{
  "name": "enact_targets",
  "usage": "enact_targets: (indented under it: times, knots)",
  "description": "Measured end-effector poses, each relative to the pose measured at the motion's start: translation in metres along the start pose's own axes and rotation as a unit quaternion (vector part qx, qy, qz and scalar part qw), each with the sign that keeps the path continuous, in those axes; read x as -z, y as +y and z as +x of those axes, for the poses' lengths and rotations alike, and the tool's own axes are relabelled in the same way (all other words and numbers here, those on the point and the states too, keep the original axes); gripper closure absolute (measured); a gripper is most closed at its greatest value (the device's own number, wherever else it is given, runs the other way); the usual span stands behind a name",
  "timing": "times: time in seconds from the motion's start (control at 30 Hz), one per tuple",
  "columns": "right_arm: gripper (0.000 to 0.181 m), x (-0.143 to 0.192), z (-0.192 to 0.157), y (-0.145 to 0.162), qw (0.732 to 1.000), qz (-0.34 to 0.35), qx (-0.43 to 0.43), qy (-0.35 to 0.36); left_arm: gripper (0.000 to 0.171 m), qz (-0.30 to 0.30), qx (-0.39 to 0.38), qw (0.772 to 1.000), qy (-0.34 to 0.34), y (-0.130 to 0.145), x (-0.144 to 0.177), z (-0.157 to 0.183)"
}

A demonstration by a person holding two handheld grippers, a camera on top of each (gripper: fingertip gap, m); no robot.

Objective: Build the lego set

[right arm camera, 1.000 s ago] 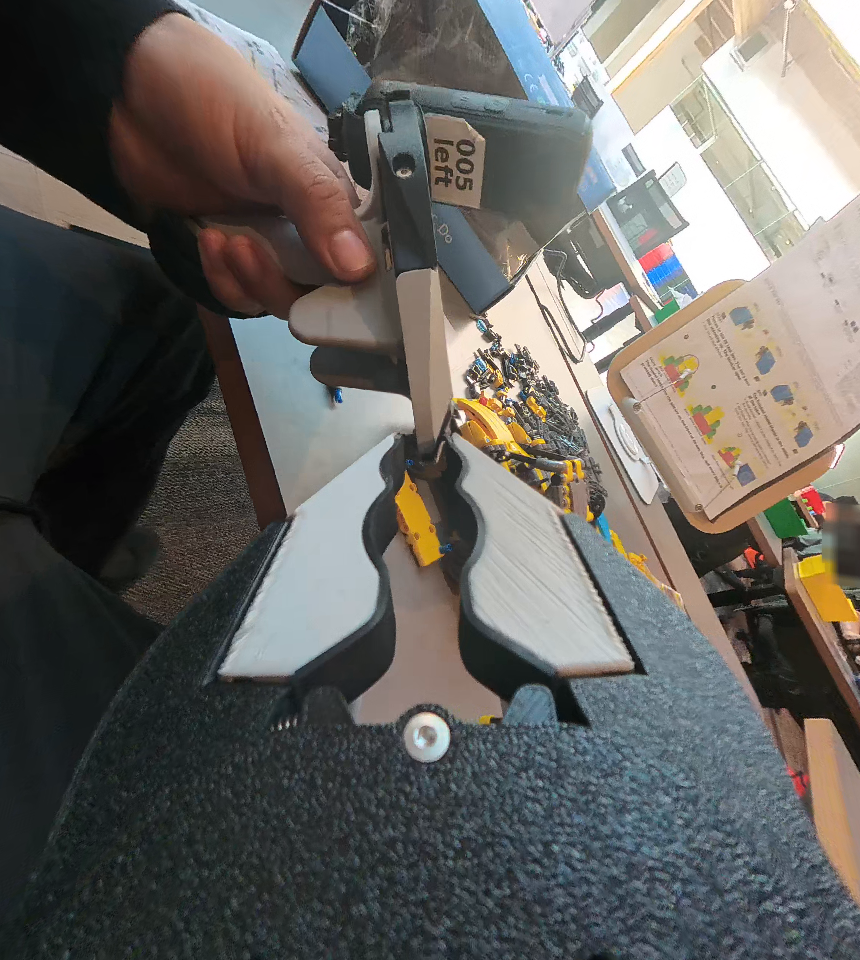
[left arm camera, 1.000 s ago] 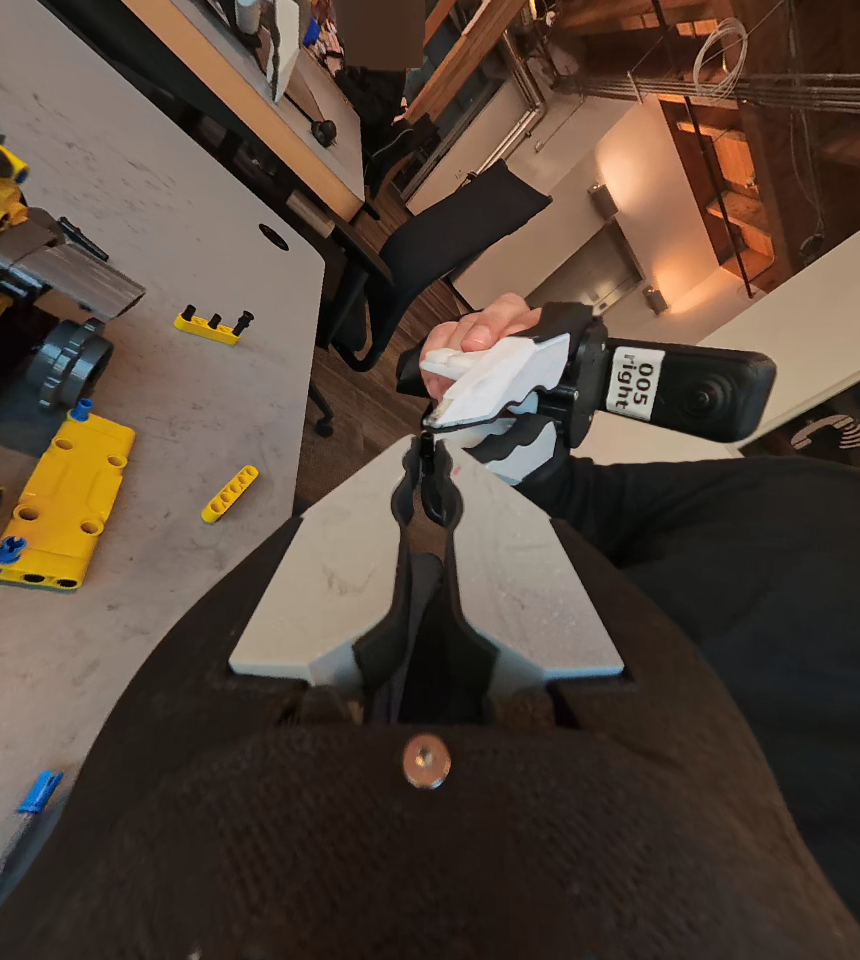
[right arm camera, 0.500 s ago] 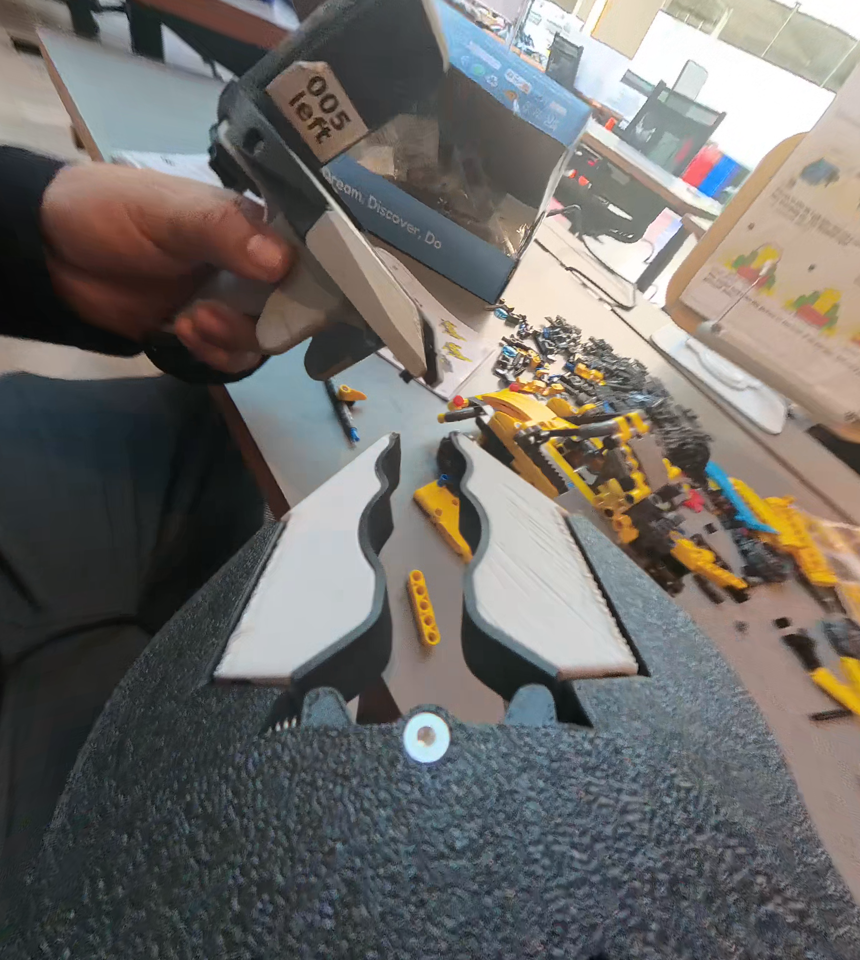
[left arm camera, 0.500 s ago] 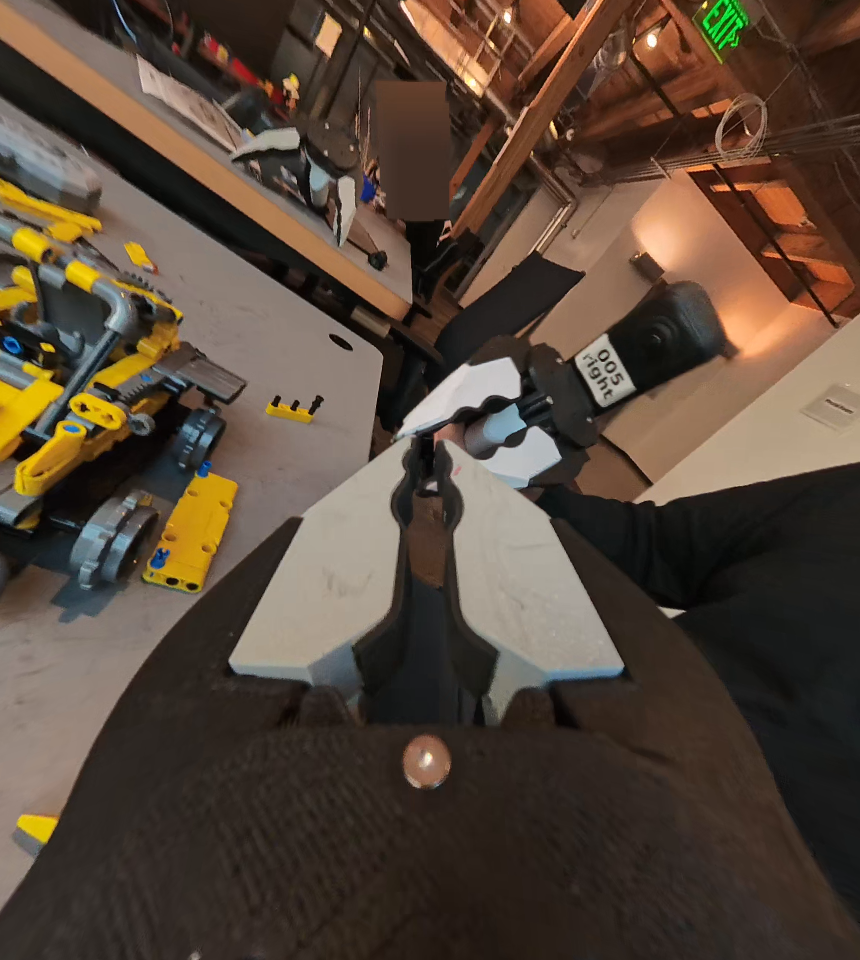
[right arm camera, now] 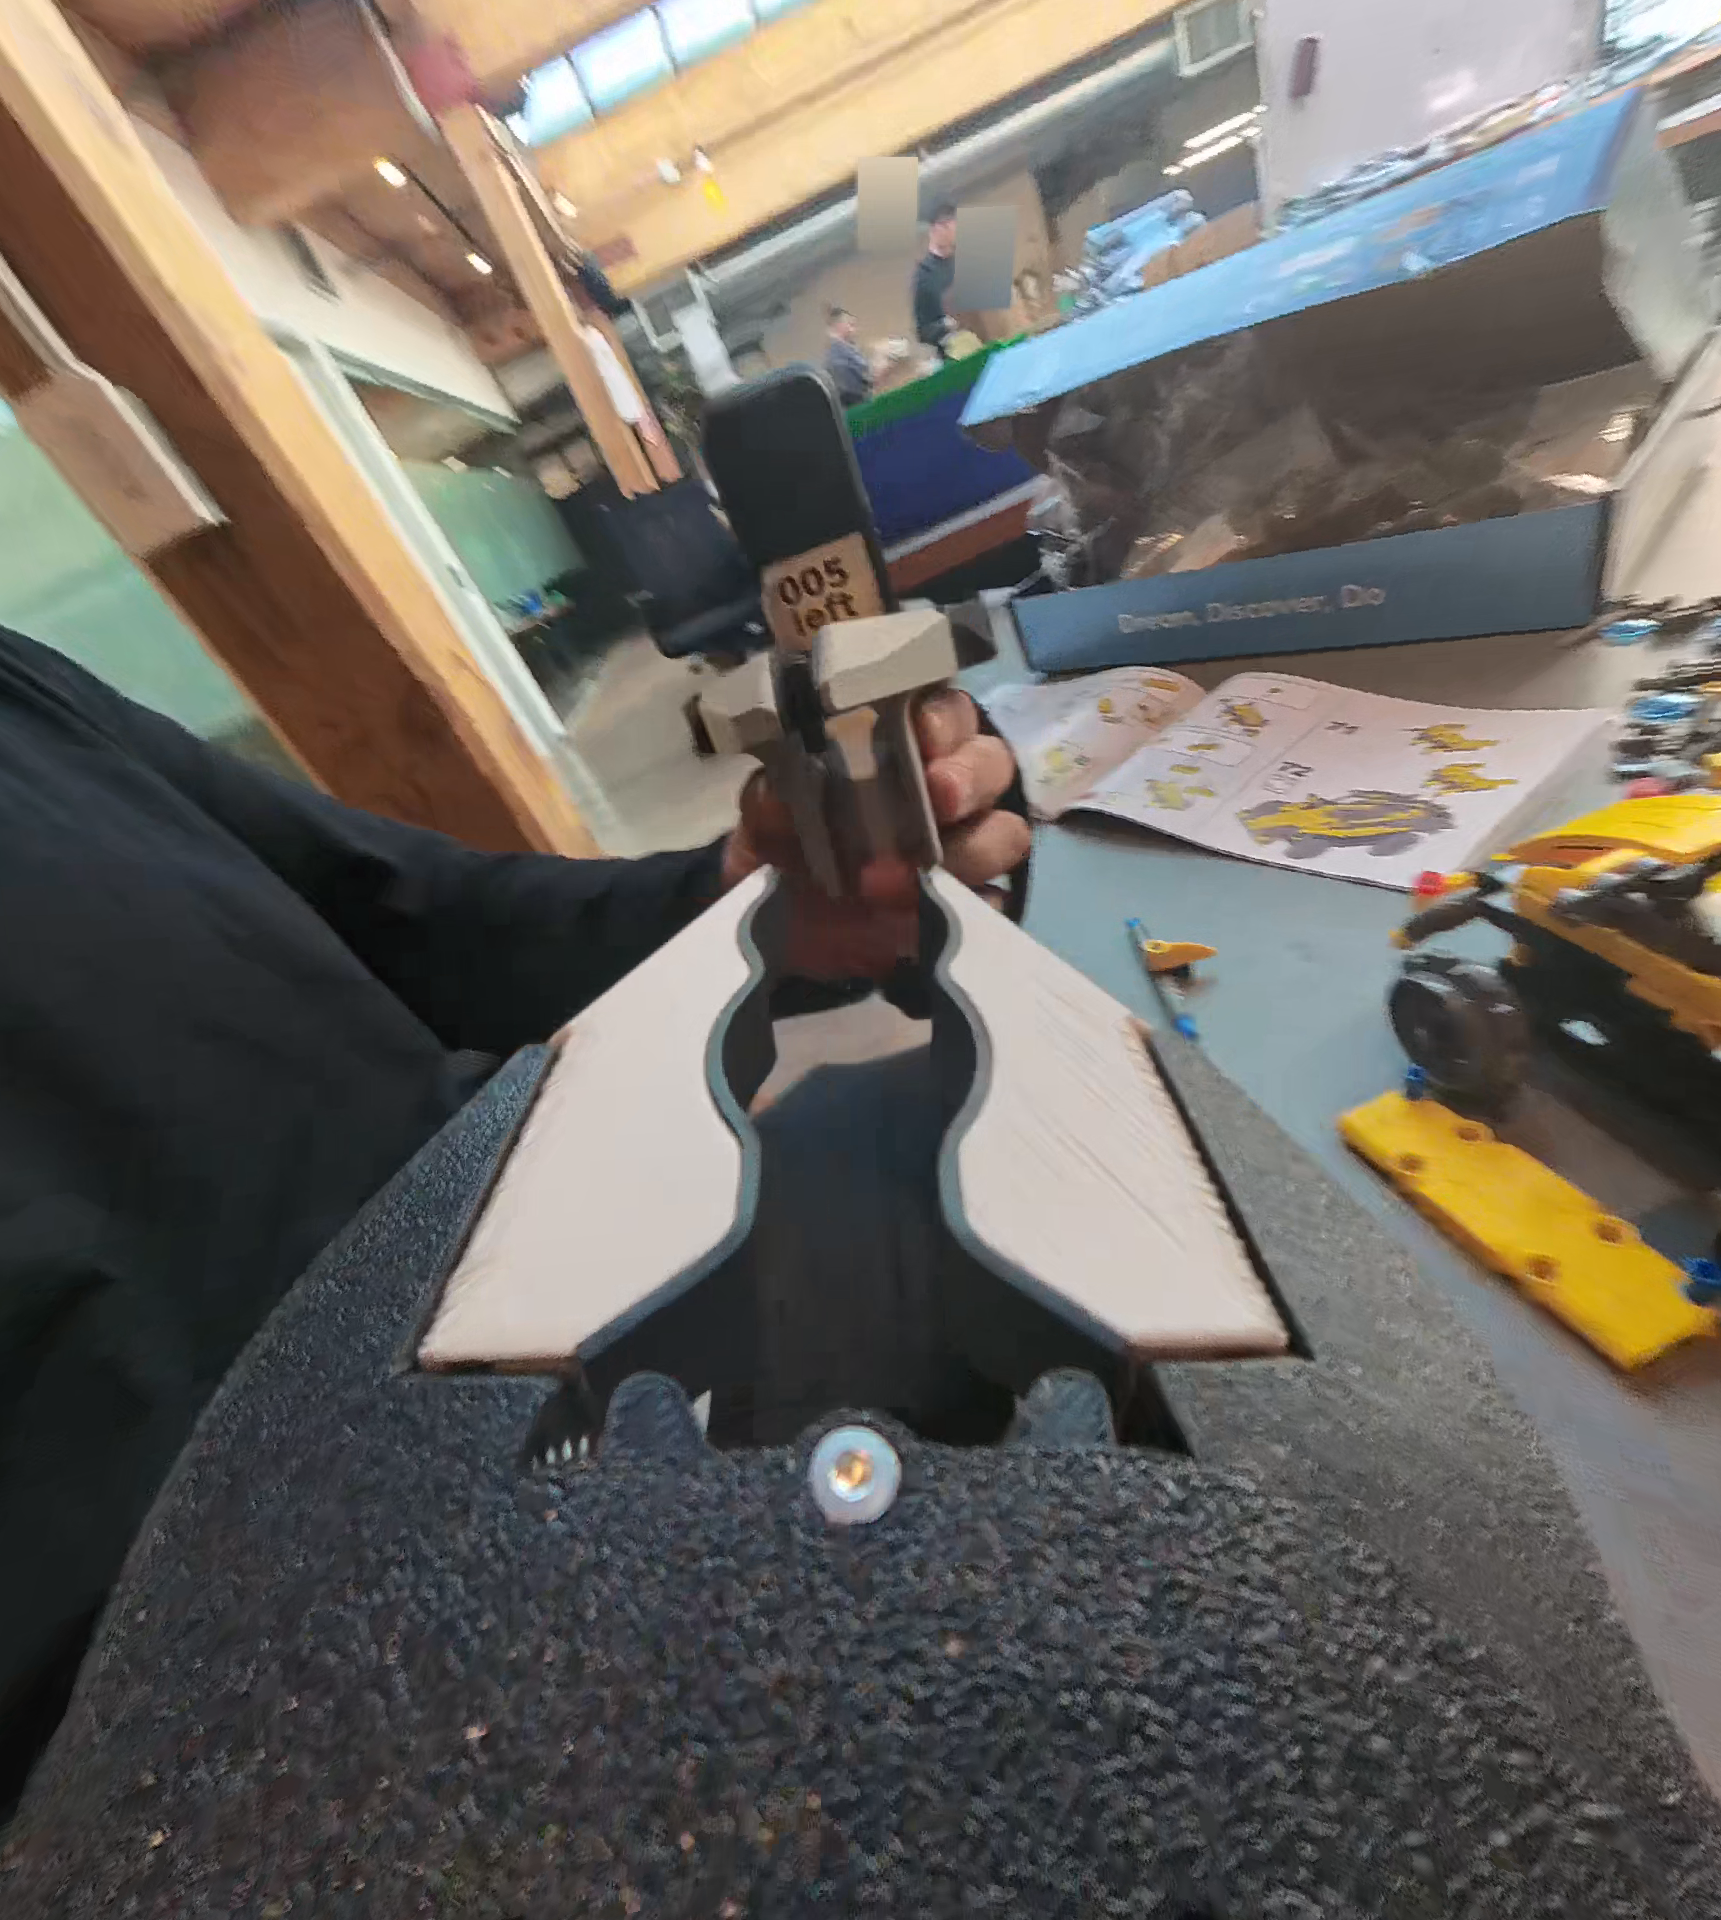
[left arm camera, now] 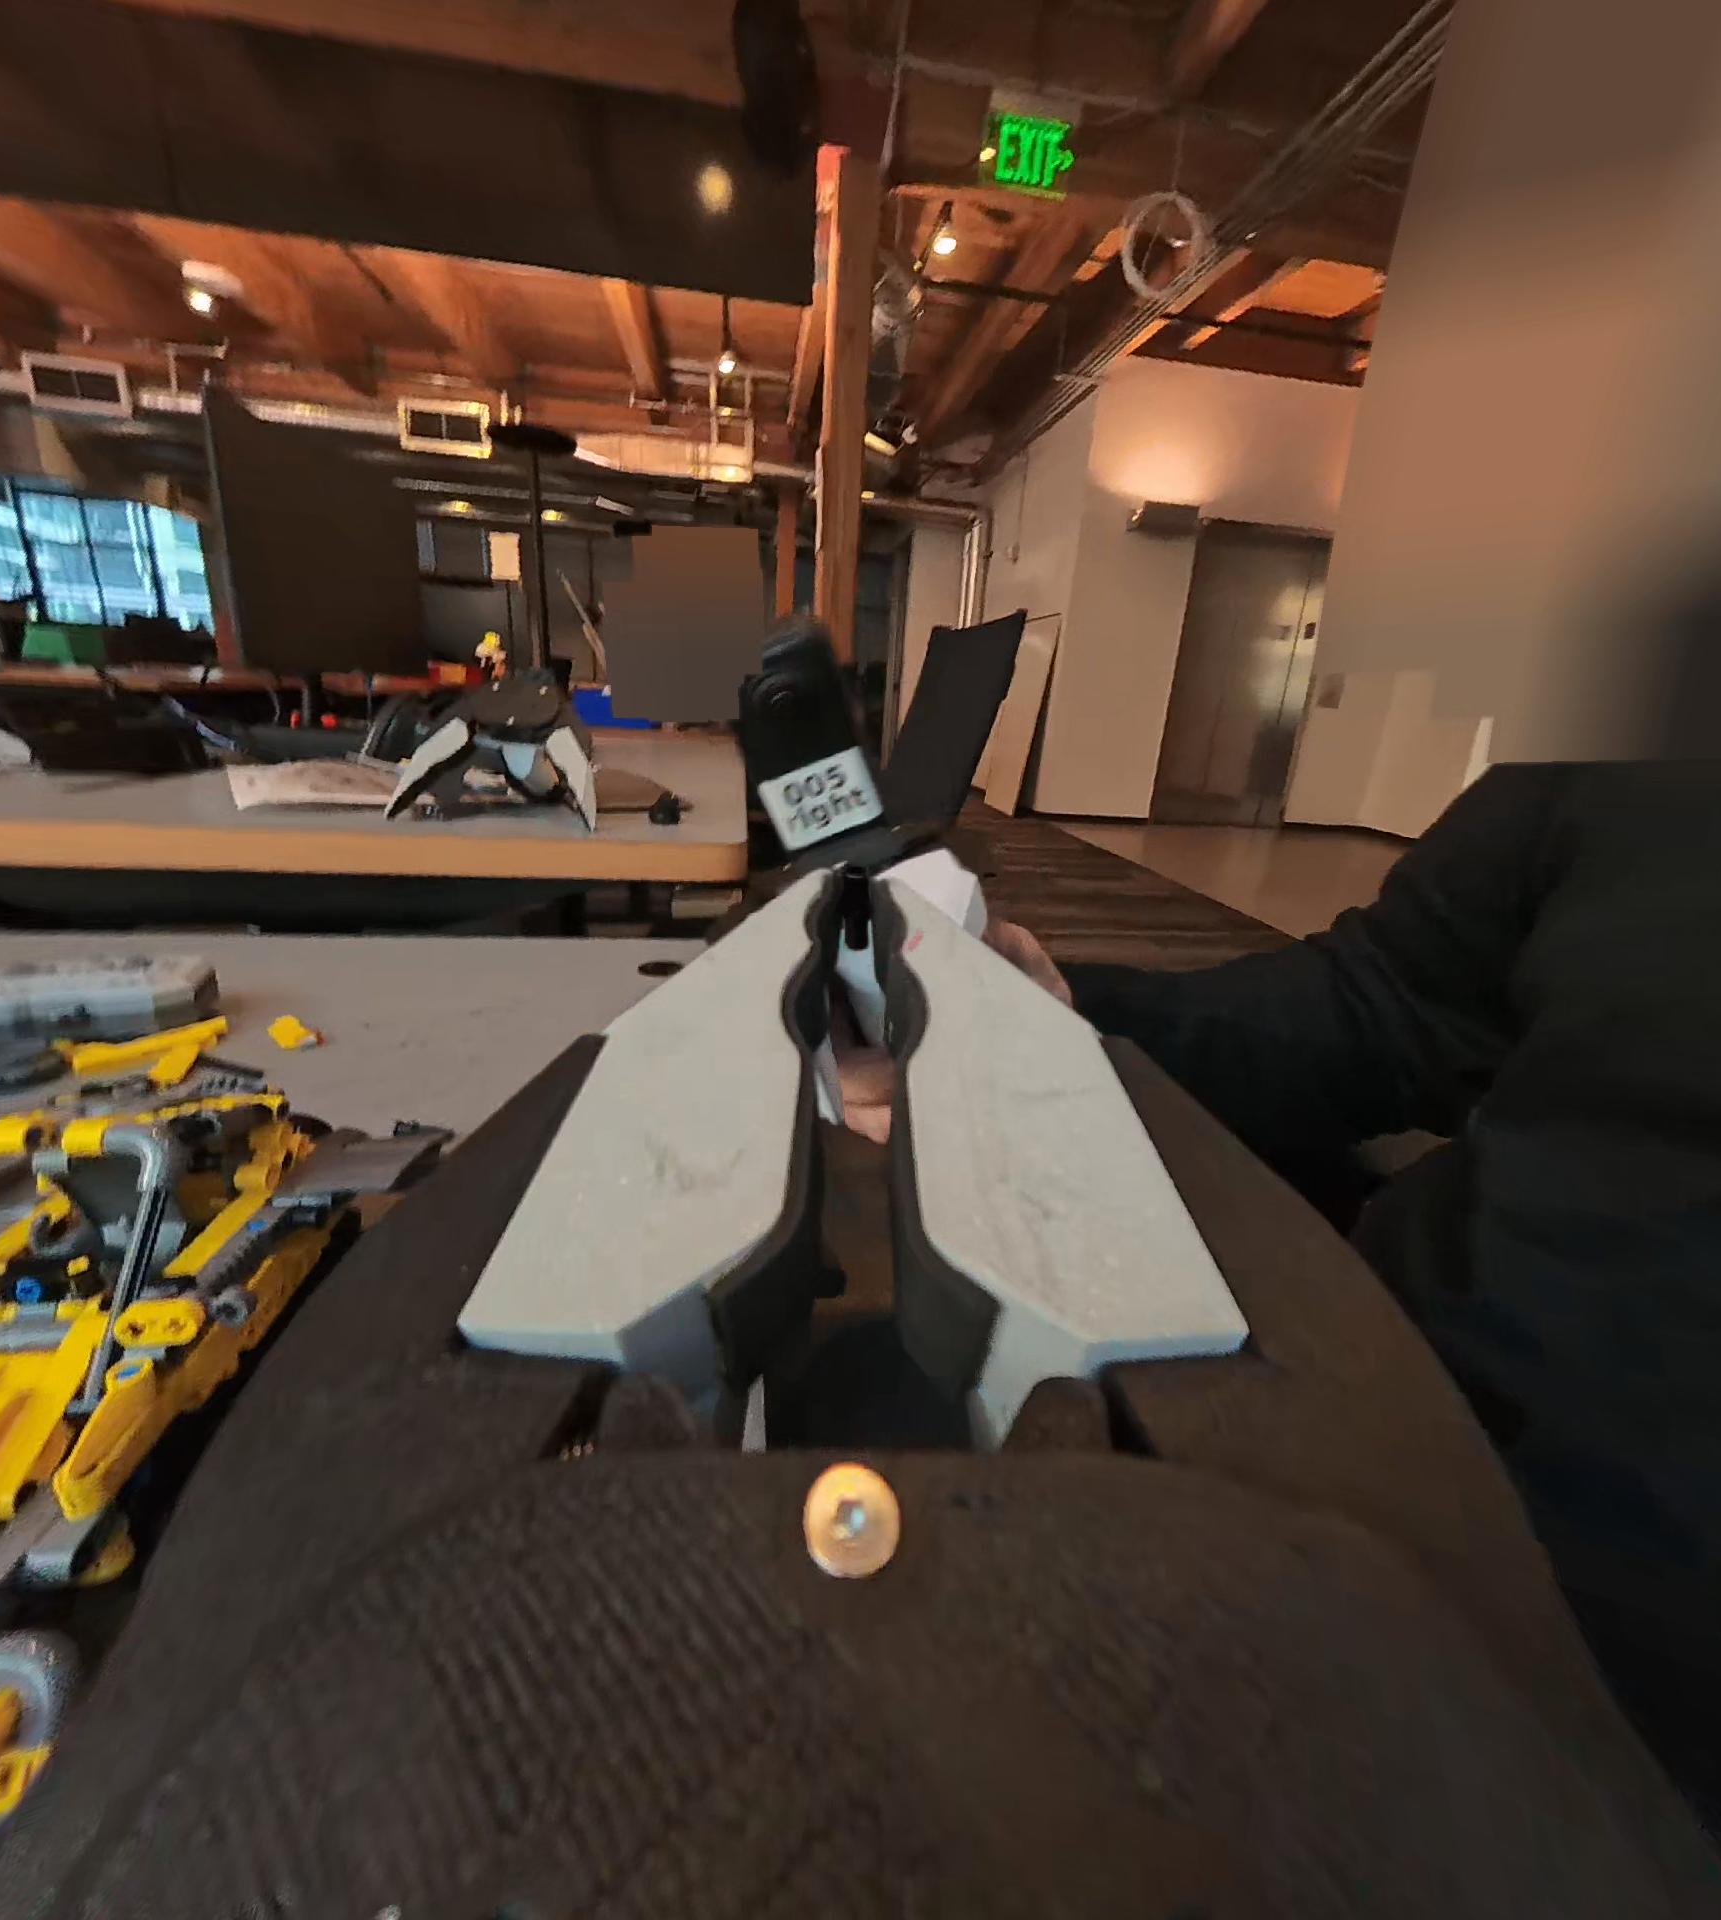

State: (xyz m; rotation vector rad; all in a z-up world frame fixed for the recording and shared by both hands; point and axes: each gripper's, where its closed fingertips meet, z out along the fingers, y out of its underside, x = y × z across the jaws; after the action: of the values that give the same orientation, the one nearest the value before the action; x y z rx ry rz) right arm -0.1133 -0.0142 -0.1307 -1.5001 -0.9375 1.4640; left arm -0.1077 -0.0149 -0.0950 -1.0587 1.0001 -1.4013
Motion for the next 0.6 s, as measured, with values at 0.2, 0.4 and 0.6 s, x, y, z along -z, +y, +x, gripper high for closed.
enact_targets:
  times: [0.2,0.4,0.6]
  knots:
    - [0.166,-0.002,-0.03,-0.007,0.984,0.029,-0.11,-0.139,0.17,0.052,-0.143,0.987,0.057,-0.012,-0.001,0.032]
    - [0.166,-0.003,-0.047,-0.015,0.962,0.058,-0.158,-0.213,0.17,0.056,-0.168,0.981,0.085,-0.011,-0.007,0.047]
    - [0.176,-0.003,-0.06,-0.017,0.938,0.08,-0.194,-0.277,0.17,0.064,-0.168,0.978,0.103,-0.009,-0.008,0.054]
